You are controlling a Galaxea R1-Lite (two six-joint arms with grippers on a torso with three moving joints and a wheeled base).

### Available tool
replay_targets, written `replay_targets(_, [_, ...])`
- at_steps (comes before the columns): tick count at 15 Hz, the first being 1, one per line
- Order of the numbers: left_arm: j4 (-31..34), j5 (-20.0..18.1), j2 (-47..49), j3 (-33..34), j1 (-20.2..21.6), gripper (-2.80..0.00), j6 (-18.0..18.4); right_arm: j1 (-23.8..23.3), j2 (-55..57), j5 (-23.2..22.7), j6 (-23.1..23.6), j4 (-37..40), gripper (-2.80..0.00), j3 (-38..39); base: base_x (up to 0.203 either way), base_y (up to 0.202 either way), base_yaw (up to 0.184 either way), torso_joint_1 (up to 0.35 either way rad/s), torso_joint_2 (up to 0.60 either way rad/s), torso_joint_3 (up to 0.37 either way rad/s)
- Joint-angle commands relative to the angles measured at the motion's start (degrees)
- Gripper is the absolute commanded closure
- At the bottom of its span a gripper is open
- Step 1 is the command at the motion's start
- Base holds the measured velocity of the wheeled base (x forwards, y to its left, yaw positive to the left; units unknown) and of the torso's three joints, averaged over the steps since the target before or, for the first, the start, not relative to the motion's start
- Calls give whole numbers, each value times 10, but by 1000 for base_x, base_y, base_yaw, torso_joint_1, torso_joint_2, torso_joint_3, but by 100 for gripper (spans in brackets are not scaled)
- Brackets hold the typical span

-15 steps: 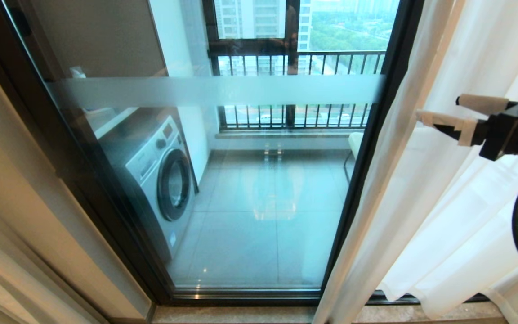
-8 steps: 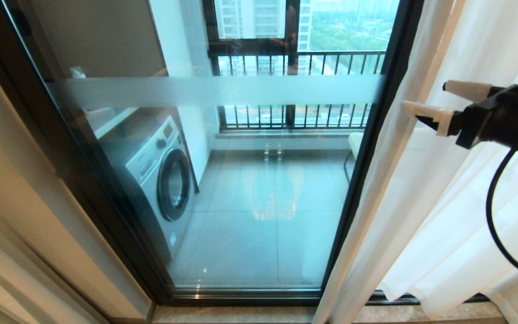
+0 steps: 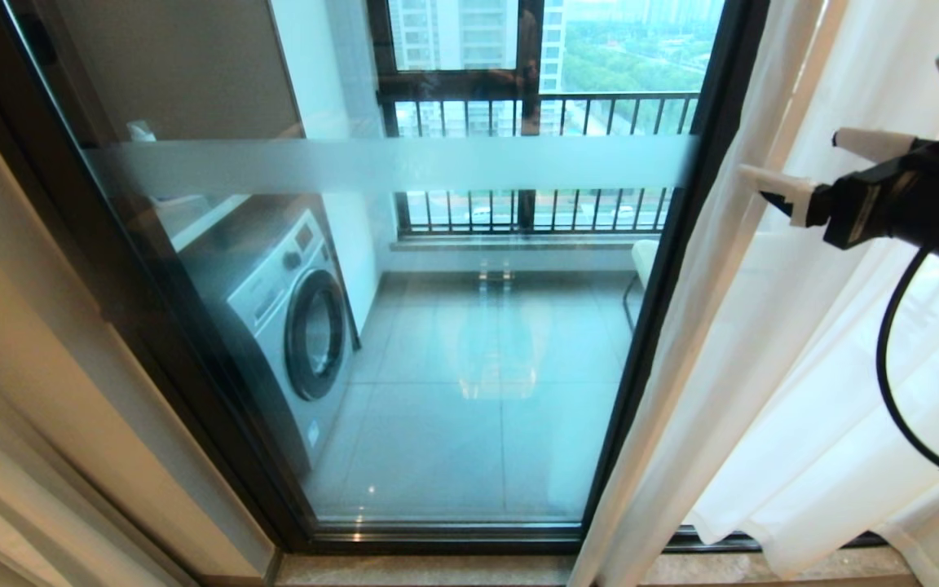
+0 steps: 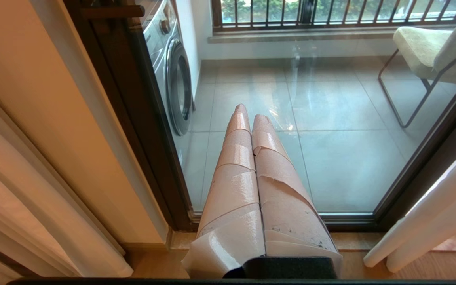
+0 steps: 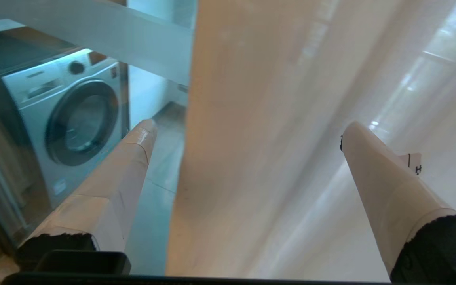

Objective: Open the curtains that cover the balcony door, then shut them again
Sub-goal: Pull the inner curtains open on both sides

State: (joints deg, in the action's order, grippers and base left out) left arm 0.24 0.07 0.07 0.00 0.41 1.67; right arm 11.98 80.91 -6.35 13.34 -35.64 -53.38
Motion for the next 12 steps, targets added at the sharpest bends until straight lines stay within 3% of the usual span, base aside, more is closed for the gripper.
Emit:
replay_targets(1, [0,0,0,0,0,0,0,0,-14,18,4,0,-280,0,0,0,0,0,0,0])
replay_targets(5, [0,0,0,0,0,0,0,-5,-19,70,17,0,-280,0,0,0,0,0,0,0])
replay_targets(12, [0,0,0,0,0,0,0,-14,9,73,16,-26,-280,-4,0,0,0,0,0,0])
